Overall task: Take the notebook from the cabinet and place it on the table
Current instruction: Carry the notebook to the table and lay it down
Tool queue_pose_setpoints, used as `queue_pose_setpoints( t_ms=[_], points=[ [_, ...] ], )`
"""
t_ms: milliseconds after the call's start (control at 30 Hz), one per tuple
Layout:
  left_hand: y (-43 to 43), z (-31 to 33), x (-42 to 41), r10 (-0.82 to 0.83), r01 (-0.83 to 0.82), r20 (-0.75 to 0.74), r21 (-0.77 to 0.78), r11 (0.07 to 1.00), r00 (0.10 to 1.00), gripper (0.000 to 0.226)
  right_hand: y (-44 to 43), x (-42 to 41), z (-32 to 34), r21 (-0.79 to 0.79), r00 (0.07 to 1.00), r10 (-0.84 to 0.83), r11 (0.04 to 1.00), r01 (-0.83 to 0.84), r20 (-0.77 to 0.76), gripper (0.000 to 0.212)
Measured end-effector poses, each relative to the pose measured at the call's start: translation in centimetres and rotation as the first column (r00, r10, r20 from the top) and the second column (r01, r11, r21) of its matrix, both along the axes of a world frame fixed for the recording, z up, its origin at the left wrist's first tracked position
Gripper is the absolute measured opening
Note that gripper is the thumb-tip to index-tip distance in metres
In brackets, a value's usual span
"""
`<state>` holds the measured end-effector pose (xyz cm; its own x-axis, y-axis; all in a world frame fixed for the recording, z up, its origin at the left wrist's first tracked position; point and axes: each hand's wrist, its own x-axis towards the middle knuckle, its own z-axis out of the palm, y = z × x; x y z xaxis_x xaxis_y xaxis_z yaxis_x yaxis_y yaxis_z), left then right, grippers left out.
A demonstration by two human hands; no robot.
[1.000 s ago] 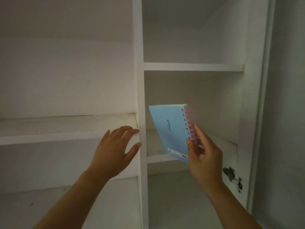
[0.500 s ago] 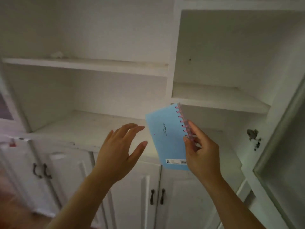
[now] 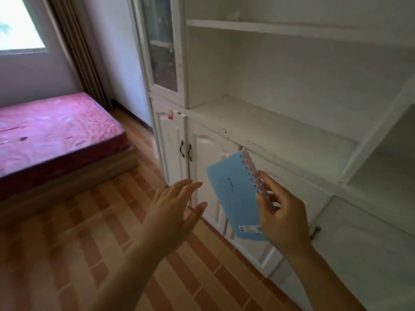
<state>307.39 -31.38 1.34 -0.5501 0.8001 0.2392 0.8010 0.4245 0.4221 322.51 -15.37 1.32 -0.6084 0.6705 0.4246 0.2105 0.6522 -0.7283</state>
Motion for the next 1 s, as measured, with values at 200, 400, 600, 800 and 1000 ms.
queue_pose_setpoints(
  t_ms=[200, 400, 600, 800, 1000],
  points=[
    [-13.4, -2.7, -5.0, 0.24, -0.236, 0.076, -0.065, 0.97, 0.968, 0.064, -10.3, -9.3, -2.5, -0.032, 0.974, 0.214, 0.977, -0.213, 0.068, 0.046],
    [-28.4, -3.7, -10.2, 0.468, -0.464, 0.098, -0.063, 0.884, 0.878, 0.064, -23.9, -19.2, -3.8, -0.007, 0.875, 0.469, 0.882, -0.472, 0.118, 0.048],
    [-43.4, -4.6, -12.8, 0.687, -0.687, 0.076, -0.03, 0.726, 0.723, 0.055, -38.6, -27.2, -4.1, 0.011, 0.694, 0.704, 0.701, -0.713, 0.152, 0.051],
    [-56.2, -5.0, -12.4, 0.873, -0.882, 0.133, 0.023, 0.47, 0.469, 0.058, -52.3, -32.9, -4.5, 0.004, 0.43, 0.888, 0.435, -0.9, 0.161, 0.055],
    [-65.2, -6.2, -12.2, 0.948, -0.975, 0.231, 0.031, 0.219, 0.22, 0.046, -63.5, -37.6, -6.1, -0.047, 0.216, 0.957, 0.23, -0.972, 0.194, 0.055]
  ],
)
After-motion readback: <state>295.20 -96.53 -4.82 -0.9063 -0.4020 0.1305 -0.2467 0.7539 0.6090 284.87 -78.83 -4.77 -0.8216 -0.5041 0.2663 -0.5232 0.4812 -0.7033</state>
